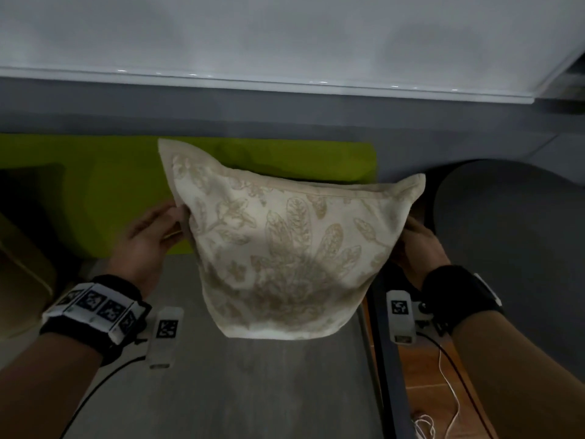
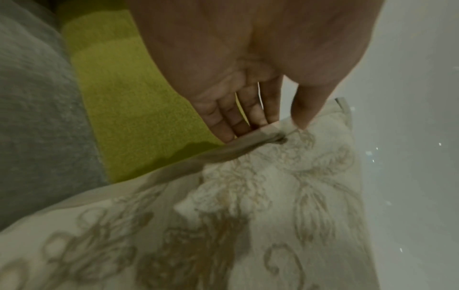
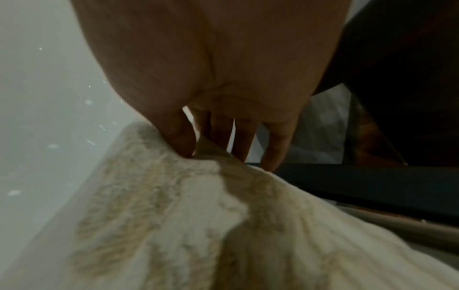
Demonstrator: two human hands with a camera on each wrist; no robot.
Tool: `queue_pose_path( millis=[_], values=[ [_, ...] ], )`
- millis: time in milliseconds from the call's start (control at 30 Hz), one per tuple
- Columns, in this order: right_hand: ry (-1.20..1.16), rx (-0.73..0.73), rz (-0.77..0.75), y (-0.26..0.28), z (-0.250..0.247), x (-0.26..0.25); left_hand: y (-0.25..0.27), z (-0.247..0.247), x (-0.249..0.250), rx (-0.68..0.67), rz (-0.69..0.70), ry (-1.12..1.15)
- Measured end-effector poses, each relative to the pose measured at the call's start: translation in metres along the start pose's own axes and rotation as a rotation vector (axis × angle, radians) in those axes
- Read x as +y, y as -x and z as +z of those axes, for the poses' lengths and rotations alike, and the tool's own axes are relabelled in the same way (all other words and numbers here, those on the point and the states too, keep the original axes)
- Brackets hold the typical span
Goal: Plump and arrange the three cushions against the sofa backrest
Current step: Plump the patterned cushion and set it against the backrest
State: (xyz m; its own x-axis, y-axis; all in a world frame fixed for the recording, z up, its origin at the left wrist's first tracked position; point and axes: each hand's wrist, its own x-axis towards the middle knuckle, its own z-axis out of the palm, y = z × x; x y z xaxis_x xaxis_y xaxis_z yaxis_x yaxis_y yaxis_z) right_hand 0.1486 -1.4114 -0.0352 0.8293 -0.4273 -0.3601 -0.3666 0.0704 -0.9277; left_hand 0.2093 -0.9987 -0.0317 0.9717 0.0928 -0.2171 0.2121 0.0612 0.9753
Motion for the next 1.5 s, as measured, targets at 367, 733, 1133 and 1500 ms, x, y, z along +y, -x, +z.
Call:
queue_pose_path(
  millis=[367, 733, 1133, 1500],
  values=[
    [0.287, 0.365, -0.127, -0.014, 0.0, 0.004, -0.007, -0.002, 0.004, 0.275, 0.001, -0.019],
    [1.073, -0.204, -1.069, 0.097, 0.084, 0.063, 0.079, 0.078, -0.027, -0.37, 0.954, -1.144],
    [1.156, 0.009, -0.587, -0.023, 0.114, 0.006, -0.018, 0.099, -0.035, -0.262, 0.668, -1.527],
    [0.796, 0.114, -0.416, -0.03, 0.068, 0.004, -0.027, 0.088, -0.029, 0.111, 0.412, -1.193]
  ],
)
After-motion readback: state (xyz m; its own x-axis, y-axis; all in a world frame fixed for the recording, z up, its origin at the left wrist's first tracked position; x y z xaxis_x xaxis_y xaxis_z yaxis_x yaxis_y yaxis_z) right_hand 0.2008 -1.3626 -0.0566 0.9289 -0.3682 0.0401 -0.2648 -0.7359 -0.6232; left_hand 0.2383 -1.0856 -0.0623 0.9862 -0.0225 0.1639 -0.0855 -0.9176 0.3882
